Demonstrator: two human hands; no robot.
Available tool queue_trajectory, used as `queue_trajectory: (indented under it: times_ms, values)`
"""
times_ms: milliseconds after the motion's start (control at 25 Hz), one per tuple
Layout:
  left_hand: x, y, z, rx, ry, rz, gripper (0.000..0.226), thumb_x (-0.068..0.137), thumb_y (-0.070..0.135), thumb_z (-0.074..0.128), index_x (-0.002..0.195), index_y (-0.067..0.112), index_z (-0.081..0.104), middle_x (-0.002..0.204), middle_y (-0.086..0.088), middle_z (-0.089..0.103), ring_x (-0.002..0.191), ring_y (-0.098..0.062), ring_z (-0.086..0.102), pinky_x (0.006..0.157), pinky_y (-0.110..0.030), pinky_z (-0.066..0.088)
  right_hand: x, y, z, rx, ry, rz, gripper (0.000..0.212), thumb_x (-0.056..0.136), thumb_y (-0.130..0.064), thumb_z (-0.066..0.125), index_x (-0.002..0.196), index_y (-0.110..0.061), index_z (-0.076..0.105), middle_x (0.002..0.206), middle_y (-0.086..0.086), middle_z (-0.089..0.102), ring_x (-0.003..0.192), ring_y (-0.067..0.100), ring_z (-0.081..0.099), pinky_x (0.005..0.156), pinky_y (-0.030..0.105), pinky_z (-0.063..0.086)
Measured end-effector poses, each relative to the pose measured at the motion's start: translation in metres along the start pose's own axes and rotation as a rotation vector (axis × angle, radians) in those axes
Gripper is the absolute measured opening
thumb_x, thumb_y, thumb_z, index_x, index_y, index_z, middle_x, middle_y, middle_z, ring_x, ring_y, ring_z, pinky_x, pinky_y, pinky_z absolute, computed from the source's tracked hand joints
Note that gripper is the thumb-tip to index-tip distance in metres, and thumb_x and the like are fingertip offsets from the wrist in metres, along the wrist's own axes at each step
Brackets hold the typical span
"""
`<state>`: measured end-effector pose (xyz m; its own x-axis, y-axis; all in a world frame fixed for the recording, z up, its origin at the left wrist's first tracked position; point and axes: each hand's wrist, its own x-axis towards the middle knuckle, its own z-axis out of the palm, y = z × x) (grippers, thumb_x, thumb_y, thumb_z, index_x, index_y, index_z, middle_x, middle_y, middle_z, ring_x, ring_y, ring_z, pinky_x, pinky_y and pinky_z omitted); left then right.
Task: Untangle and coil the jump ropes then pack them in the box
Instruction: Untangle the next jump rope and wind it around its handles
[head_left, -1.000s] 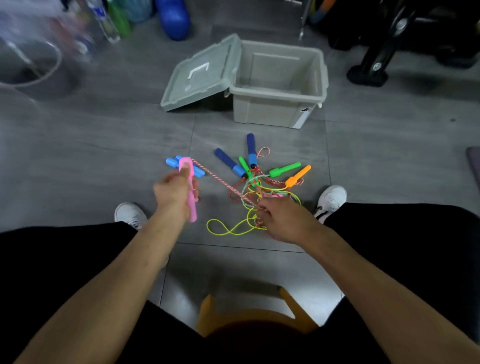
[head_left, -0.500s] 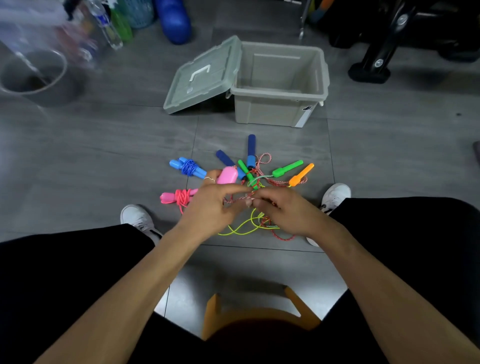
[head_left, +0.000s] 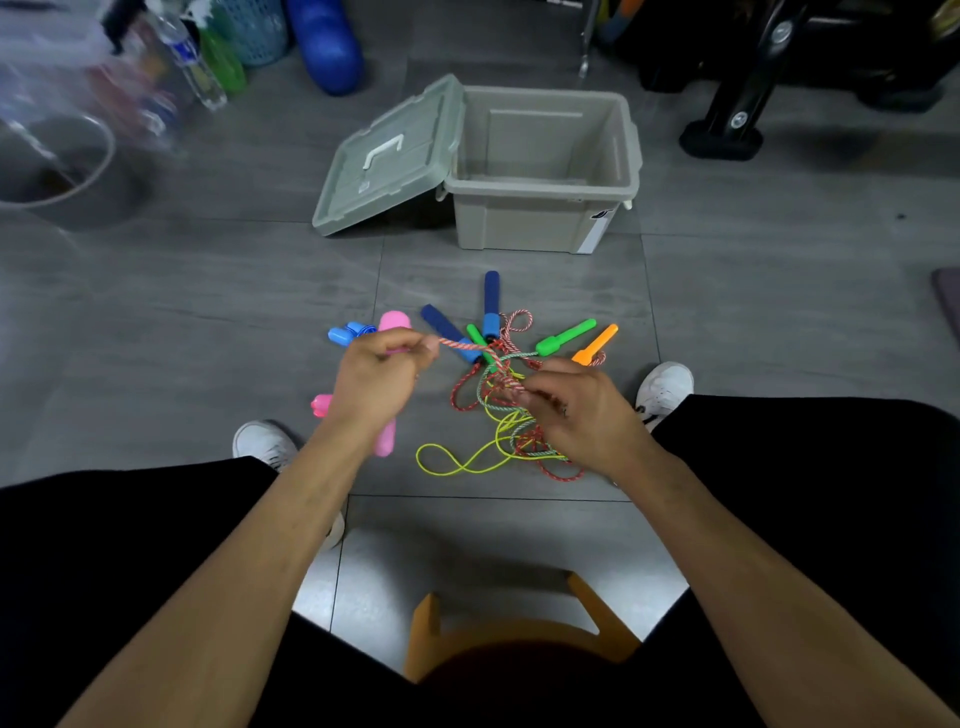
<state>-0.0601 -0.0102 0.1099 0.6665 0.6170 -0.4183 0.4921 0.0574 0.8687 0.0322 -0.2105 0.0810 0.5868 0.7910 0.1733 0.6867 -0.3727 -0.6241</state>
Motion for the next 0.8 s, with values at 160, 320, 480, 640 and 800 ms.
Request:
queue_trajectory:
  times_ms: [160, 320, 480, 640, 800]
  values:
    - [0.01, -0.003, -0.007, -0.051, 0.047, -0.102, 0.01, 0.075, 0.035, 0.068, 0.069, 0.028, 0.071, 0.08, -0.009, 0.052, 0.068, -0.028, 0.053, 0.071, -0.067, 0.053, -0.013, 0.01, -0.007, -0.169, -0.164, 0.192, 0.029, 0.076, -0.034, 0.046, 0.07, -0.01, 0.062, 0.07, -0.002, 0.052, 0.067, 0.019, 0.052, 0.056, 0.034, 0.047]
    - [-0.011, 0.012, -0.002, 0.165, -0.162, 0.08, 0.017, 0.083, 0.029, 0.072, 0.071, 0.04, 0.073, 0.09, -0.002, 0.057, 0.074, -0.019, 0.055, 0.085, -0.052, 0.055, -0.009, 0.019, -0.003, -0.162, -0.261, 0.347, 0.028, 0.087, -0.031, 0.056, 0.106, -0.014, 0.066, 0.105, 0.005, 0.063, 0.098, 0.023, 0.059, 0.079, 0.035, 0.051]
    - [-0.033, 0.024, -0.002, 0.276, -0.269, 0.269, 0.02, 0.086, 0.026, 0.069, 0.074, 0.042, 0.069, 0.091, 0.011, 0.049, 0.088, -0.02, 0.06, 0.064, -0.028, 0.044, 0.011, -0.012, 0.004, 0.421, -0.173, 0.32, 0.037, 0.089, -0.029, 0.063, 0.126, -0.025, 0.059, 0.125, -0.004, 0.059, 0.112, 0.005, 0.057, 0.091, 0.023, 0.047]
    - [-0.03, 0.018, -0.01, 0.156, -0.209, 0.258, 0.014, 0.081, 0.032, 0.075, 0.074, 0.044, 0.073, 0.096, 0.005, 0.054, 0.09, -0.032, 0.065, 0.077, -0.047, 0.053, 0.017, -0.028, 0.005, 0.596, -0.255, 0.317, 0.013, 0.094, -0.025, 0.056, 0.091, -0.019, 0.066, 0.087, 0.01, 0.068, 0.083, 0.03, 0.063, 0.077, 0.043, 0.052]
    - [-0.017, 0.01, -0.02, -0.086, -0.034, 0.122, 0.009, 0.085, 0.024, 0.071, 0.078, 0.027, 0.076, 0.066, 0.008, 0.054, 0.064, -0.032, 0.053, 0.073, -0.063, 0.055, 0.017, -0.02, -0.003, 0.462, -0.248, 0.391, 0.022, 0.098, -0.024, 0.047, 0.082, -0.016, 0.06, 0.077, 0.007, 0.065, 0.073, 0.033, 0.059, 0.069, 0.043, 0.053]
